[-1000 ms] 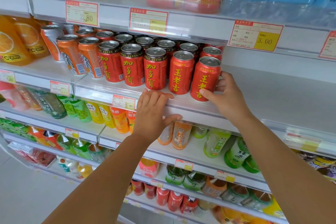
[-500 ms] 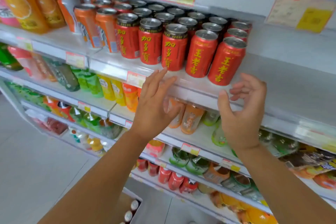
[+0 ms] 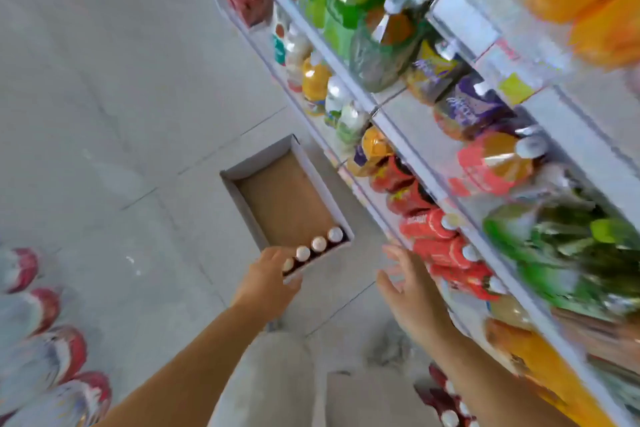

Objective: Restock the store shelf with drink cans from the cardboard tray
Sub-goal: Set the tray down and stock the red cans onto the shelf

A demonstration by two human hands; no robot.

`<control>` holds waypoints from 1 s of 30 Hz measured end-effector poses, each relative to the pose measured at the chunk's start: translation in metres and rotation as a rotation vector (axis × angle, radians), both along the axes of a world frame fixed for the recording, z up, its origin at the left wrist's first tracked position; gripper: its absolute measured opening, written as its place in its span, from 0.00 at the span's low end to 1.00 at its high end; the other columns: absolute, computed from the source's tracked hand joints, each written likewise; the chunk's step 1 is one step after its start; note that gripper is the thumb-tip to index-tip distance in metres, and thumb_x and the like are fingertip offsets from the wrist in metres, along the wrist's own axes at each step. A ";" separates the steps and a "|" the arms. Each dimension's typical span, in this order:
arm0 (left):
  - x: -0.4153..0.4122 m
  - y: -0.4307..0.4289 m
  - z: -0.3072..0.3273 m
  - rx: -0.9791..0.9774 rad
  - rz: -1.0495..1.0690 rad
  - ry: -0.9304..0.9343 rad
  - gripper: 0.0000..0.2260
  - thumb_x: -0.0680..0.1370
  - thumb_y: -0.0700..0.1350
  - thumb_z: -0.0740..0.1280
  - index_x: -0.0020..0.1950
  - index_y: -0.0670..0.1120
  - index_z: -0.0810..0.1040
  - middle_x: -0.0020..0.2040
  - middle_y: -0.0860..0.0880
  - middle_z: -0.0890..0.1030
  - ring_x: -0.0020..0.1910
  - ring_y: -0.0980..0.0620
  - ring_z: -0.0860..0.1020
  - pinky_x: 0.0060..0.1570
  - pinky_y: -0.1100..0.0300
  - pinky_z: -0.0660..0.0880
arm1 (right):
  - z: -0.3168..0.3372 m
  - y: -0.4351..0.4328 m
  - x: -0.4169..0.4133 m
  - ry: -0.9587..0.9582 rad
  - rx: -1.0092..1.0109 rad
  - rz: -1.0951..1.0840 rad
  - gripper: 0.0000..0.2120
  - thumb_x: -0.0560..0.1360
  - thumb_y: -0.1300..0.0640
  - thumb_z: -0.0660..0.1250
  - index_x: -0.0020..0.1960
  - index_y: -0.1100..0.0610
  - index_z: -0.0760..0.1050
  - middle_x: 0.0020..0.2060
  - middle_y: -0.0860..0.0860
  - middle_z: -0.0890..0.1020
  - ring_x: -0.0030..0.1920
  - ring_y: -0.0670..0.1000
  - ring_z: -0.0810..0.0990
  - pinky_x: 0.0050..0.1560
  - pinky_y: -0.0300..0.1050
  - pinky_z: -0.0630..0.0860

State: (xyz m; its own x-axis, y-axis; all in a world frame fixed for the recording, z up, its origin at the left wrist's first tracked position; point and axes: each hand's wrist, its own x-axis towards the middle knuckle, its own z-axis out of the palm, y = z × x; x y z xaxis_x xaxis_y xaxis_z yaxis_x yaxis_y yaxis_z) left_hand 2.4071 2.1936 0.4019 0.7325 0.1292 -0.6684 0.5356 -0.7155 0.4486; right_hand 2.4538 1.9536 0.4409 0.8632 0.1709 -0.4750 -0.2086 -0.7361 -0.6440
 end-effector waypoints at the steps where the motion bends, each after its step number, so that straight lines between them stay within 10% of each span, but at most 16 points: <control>1: -0.009 0.005 -0.030 0.006 0.024 0.067 0.21 0.77 0.51 0.68 0.70 0.54 0.71 0.69 0.52 0.71 0.64 0.47 0.74 0.61 0.57 0.69 | -0.037 0.007 0.001 0.048 -0.031 0.037 0.19 0.76 0.53 0.66 0.66 0.48 0.70 0.58 0.44 0.73 0.54 0.44 0.76 0.52 0.40 0.73; 12: 0.004 0.019 -0.360 -0.052 0.135 0.128 0.21 0.78 0.52 0.69 0.70 0.51 0.72 0.67 0.50 0.75 0.66 0.47 0.72 0.62 0.61 0.65 | -0.379 0.065 0.054 0.082 -0.189 0.414 0.17 0.72 0.59 0.71 0.61 0.56 0.78 0.57 0.53 0.79 0.60 0.55 0.75 0.58 0.40 0.68; 16: 0.001 0.016 -0.441 -0.084 0.071 0.127 0.26 0.70 0.63 0.67 0.66 0.55 0.71 0.62 0.52 0.77 0.61 0.47 0.75 0.61 0.48 0.74 | -0.458 0.079 0.073 0.035 -0.264 0.651 0.25 0.69 0.52 0.73 0.65 0.51 0.75 0.61 0.50 0.77 0.66 0.55 0.70 0.65 0.45 0.64; 23: 0.001 0.000 -0.482 0.012 0.009 0.143 0.37 0.69 0.67 0.68 0.74 0.57 0.61 0.71 0.55 0.70 0.70 0.47 0.68 0.70 0.38 0.59 | -0.513 0.095 0.075 0.099 -0.627 1.012 0.48 0.64 0.31 0.69 0.76 0.46 0.53 0.72 0.52 0.68 0.77 0.60 0.49 0.74 0.63 0.44; 30: 0.022 0.000 -0.487 0.059 -0.101 0.188 0.30 0.68 0.64 0.70 0.67 0.55 0.68 0.56 0.51 0.81 0.57 0.45 0.79 0.71 0.42 0.59 | -0.522 0.102 0.073 0.079 -0.627 0.931 0.37 0.61 0.37 0.72 0.67 0.48 0.67 0.59 0.48 0.79 0.75 0.52 0.57 0.71 0.65 0.49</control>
State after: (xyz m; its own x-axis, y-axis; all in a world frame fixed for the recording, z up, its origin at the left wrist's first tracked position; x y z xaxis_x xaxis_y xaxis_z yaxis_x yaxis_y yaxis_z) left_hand 2.4293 2.1939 -0.0852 0.6066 0.1048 -0.7881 0.5302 -0.7919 0.3028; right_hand 2.5264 2.0557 -0.0813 0.4874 0.4452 -0.7512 0.5673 -0.8154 -0.1151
